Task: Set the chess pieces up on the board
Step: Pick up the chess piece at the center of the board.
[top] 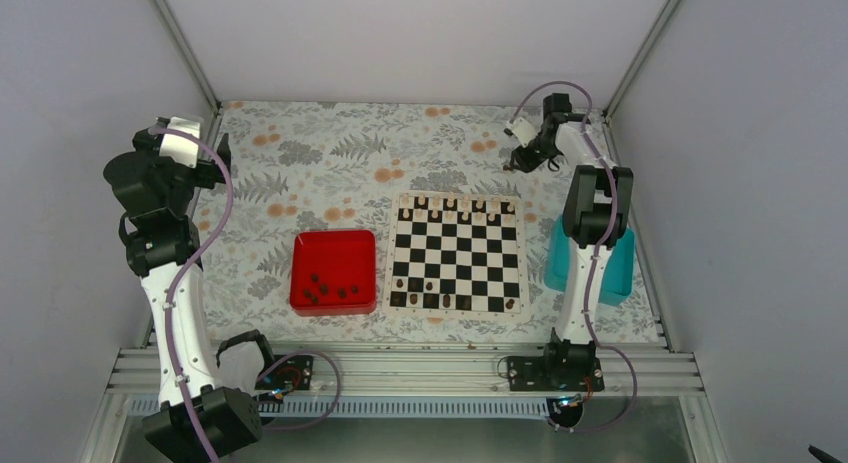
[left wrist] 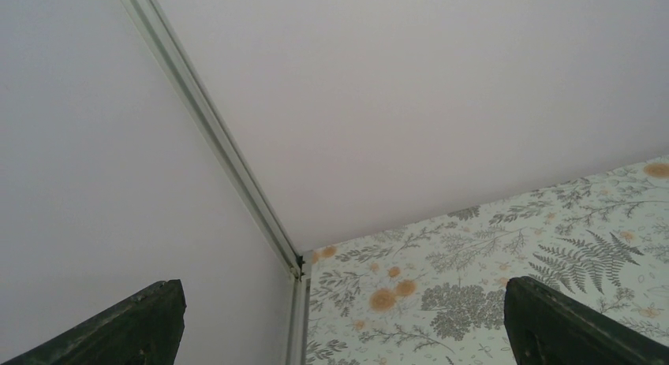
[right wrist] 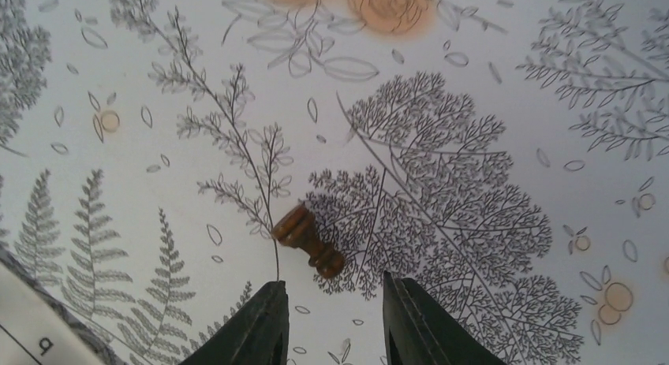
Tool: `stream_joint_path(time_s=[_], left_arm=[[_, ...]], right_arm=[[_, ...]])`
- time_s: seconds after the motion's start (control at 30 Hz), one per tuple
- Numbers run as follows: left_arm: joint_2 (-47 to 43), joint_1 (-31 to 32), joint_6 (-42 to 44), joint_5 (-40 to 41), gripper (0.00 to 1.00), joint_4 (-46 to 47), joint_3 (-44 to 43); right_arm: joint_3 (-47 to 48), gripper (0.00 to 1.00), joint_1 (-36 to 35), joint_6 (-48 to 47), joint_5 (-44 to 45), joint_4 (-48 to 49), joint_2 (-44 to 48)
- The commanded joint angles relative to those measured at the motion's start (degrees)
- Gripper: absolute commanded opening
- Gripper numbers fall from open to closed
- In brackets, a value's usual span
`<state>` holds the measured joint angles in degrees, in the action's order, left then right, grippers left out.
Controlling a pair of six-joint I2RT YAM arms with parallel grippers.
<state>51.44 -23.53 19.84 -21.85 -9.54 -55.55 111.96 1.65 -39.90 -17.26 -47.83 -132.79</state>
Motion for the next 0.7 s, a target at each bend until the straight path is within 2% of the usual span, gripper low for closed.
stream_joint_path(time_s=[0.0,0.17,0.33,0.5,0.67], left_arm=[[0.4,-0.4,0.0,-2.5,1.0,0.6,0.0],[0.0,-0.4,0.1,-2.4,1.0,1.2,0.4],[0.0,-0.4,0.1,-3.0,1.0,1.7,0.8],[-0.3,-0.3,0.4,-2.8,1.0,1.9,1.3],[-0.5,-0.4,0.6,-4.0,1.0,2.2,1.7]], right_arm=[[-3.3,0.33,0.5,-6.2,0.6,1.2,1.8],[-6.2,0.34,0.7,-12.2,0.3,3.2,3.5],[-1.5,0.34,0.8,-14.8,0.5,0.1,0.3],[-0.8,0.34,0.7,-15.6,1.6,1.7,-0.7],[1.1,0.34,0.7,-17.5,0.9,-0.6,-2.2]])
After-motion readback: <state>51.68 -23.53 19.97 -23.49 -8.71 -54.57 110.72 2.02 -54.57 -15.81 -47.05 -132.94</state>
